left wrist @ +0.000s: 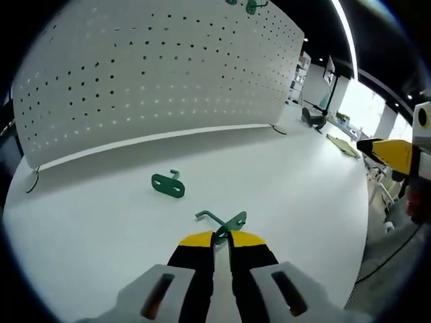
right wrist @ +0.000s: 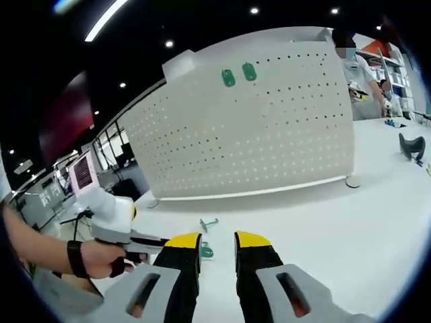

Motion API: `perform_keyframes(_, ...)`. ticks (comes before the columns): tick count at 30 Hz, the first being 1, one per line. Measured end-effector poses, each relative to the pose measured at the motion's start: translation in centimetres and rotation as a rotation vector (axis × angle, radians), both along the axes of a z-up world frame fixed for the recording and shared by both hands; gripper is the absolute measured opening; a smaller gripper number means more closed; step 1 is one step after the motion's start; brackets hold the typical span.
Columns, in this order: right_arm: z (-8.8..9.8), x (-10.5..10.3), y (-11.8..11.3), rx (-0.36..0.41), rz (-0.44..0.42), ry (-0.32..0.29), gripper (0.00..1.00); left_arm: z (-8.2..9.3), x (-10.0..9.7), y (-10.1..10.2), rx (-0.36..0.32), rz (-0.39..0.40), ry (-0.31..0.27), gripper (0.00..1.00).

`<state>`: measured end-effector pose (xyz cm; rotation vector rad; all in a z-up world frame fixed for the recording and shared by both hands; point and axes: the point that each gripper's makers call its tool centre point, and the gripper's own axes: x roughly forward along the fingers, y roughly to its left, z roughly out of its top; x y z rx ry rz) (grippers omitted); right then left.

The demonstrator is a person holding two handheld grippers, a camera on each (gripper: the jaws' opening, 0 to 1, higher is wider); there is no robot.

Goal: Insert the hook assembly into the mounting plate slot until the hook locks in place.

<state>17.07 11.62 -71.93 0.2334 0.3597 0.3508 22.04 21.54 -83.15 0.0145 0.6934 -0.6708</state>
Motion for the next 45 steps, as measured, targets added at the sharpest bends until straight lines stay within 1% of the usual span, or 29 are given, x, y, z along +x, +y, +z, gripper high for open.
perform_keyframes(2, 0.0, 0.0, 0.0, -0.003, 0.002, -0.002, 0.19, 0.4, -0.3, -0.2, -0.003, -0.027, -0.015, 0.07)
perform_keyframes(5, 0.2, 0.1, 0.2, -0.010, 0.012, -0.003, 0.19, 0.5, -0.6, -0.2, -0.023, -0.044, -0.009, 0.07)
perform_keyframes(11, 0.5, 0.1, 0.6, -0.019, 0.031, -0.010, 0.19, 1.5, -1.1, -0.3, -0.043, -0.082, -0.036, 0.07)
perform_keyframes(13, 0.7, 0.1, 0.9, -0.021, 0.041, -0.014, 0.19, 2.1, -1.4, -0.3, -0.050, -0.092, -0.053, 0.07)
perform_keyframes(14, 0.7, 0.1, 1.0, -0.023, 0.047, -0.015, 0.19, 2.4, -1.4, -0.3, -0.052, -0.105, -0.071, 0.07)
perform_keyframes(17, 0.9, 0.1, 1.2, -0.034, 0.063, -0.017, 0.19, 3.0, -1.8, -0.3, -0.062, -0.117, -0.085, 0.07)
perform_keyframes(18, 1.1, 0.1, 1.2, -0.033, 0.066, -0.020, 0.19, 3.4, -1.9, -0.2, -0.060, -0.126, -0.103, 0.07)
perform_keyframes(23, 1.5, 0.1, 0.9, -0.032, 0.065, -0.030, 0.19, 4.8, -2.7, -0.3, -0.069, -0.165, -0.160, 0.07)
perform_keyframes(27, 1.9, -0.2, 1.2, -0.034, 0.076, -0.038, 0.19, 5.7, -3.3, -0.1, -0.065, -0.181, -0.200, 0.07)
perform_keyframes(32, 2.2, -0.6, 1.7, -0.036, 0.095, -0.044, 0.19, 6.5, -4.1, 0.1, -0.067, -0.196, -0.226, 0.07)
perform_keyframes(34, 2.4, -0.7, 1.9, -0.038, 0.106, -0.049, 0.19, 7.0, -4.5, 0.1, -0.078, -0.206, -0.239, 0.07)
perform_keyframes(35, 2.5, -0.8, 2.1, -0.039, 0.114, -0.049, 0.19, 7.2, -4.8, 0.1, -0.081, -0.213, -0.251, 0.07)
perform_keyframes(36, 2.5, -0.8, 2.2, -0.042, 0.121, -0.052, 0.19, 7.6, -4.8, 0.1, -0.079, -0.226, -0.282, 0.07)
perform_keyframes(37, 2.6, -0.9, 2.3, -0.043, 0.128, -0.054, 0.19, 8.0, -5.1, 0.1, -0.090, -0.229, -0.297, 0.07)
perform_keyframes(39, 2.8, -1.1, 2.6, -0.033, 0.139, -0.057, 0.19, 8.3, -5.3, 0.3, -0.099, -0.222, -0.296, 0.07)
perform_keyframes(45, 3.3, -1.6, 3.1, -0.034, 0.174, -0.069, 0.19, 9.6, -6.0, 0.9, -0.107, -0.227, -0.331, 0.07)
